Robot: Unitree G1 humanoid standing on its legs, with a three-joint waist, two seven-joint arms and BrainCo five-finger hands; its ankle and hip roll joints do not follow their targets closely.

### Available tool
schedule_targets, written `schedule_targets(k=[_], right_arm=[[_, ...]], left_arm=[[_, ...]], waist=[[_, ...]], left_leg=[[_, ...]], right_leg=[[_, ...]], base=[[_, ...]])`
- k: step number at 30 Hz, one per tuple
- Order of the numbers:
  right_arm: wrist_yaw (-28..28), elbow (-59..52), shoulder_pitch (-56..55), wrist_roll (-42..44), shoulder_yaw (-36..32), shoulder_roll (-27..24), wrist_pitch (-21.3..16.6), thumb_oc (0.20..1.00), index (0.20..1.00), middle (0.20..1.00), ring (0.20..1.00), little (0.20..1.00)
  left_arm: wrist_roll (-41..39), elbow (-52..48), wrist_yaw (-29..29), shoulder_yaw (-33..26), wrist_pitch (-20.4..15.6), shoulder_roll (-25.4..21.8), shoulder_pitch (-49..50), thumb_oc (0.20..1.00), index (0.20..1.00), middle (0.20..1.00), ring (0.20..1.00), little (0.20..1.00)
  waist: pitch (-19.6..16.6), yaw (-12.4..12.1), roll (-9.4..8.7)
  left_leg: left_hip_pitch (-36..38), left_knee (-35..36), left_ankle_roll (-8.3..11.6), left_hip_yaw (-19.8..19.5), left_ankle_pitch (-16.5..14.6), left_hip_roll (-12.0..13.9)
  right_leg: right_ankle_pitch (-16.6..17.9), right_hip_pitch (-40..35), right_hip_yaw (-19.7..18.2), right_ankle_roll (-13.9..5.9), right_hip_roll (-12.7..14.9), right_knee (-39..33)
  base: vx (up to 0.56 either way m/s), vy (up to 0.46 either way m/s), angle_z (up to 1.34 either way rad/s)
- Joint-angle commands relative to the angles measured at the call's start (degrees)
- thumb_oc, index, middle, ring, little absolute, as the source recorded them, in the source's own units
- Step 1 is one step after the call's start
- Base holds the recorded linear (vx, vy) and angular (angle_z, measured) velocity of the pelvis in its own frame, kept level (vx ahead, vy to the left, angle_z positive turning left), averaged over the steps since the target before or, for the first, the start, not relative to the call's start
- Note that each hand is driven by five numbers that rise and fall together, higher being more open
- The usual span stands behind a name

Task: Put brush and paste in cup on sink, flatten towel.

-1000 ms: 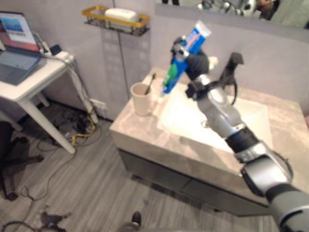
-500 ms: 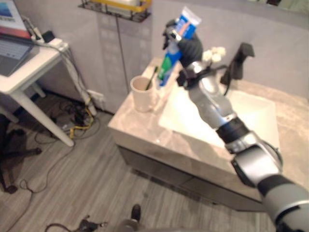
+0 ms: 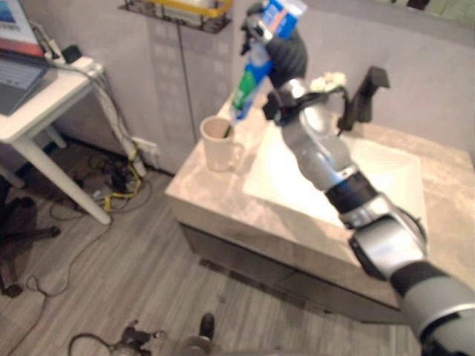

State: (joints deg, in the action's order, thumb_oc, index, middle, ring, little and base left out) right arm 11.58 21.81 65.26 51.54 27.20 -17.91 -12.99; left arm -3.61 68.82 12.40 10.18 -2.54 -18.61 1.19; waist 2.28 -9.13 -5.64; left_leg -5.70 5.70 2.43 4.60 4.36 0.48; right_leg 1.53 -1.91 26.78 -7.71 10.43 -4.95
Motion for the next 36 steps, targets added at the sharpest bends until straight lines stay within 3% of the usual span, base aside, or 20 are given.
schedule_targets(k=[1,8,21,36], right_arm=[[0.5,-0.7,9.0,-3.3,0.3,-1.3,-4.8,0.2,0.2,0.2,0.2,0.2],[2.0,0.5,9.9,-5.1,-0.3,-1.5,-5.0,0.2,0.2,0.2,0.2,0.2],[2.6,0.6,10.0,-4.8,0.4,0.3,-4.9,0.2,0.2,0.2,0.2,0.2],[1.7,0.5,8.1,-4.9,3.2,2.2,-3.8,0.2,0.2,0.2,0.2,0.2]], left_arm=[[-0.2,4.1,1.7,2.1,-1.4,-2.3,-2.1,1.0,1.0,1.0,1.0,1.0],[-0.1,3.7,2.2,2.5,-1.7,-2.8,-2.5,1.0,1.0,1.0,1.0,1.0],[-1.2,2.2,3.4,3.9,-2.5,-2.9,-4.0,1.0,1.0,1.0,1.0,1.0],[-2.3,1.2,4.4,4.1,-2.5,-2.5,-5.2,1.0,1.0,1.0,1.0,1.0]], waist=[[0.1,-1.7,-0.72],[1.4,-2.9,-0.67],[3.1,-3.0,-0.84],[4.8,-3.1,-2.43]], left_leg=[[0.2,-0.7,-0.24,-2.0,-3.8,-0.8],[-1.6,-0.7,-0.28,-2.8,-3.4,-1.2],[-3.5,-0.7,-0.92,-2.7,-3.3,-1.7],[-3.9,-0.7,-1.04,-2.0,-3.5,-1.2]], right_leg=[[8.5,-2.3,-0.9,-2.06,2.9,0.0],[8.8,-1.3,-0.4,-2.3,3.0,0.0],[10.3,1.0,-1.6,-2.64,3.2,0.0],[10.1,1.9,-2.0,-2.54,2.8,0.0]], base=[[0.02,0.012,0.06],[0.01,0.005,0.02],[0.01,0.01,0.0],[0.0,0.001,-0.02]])
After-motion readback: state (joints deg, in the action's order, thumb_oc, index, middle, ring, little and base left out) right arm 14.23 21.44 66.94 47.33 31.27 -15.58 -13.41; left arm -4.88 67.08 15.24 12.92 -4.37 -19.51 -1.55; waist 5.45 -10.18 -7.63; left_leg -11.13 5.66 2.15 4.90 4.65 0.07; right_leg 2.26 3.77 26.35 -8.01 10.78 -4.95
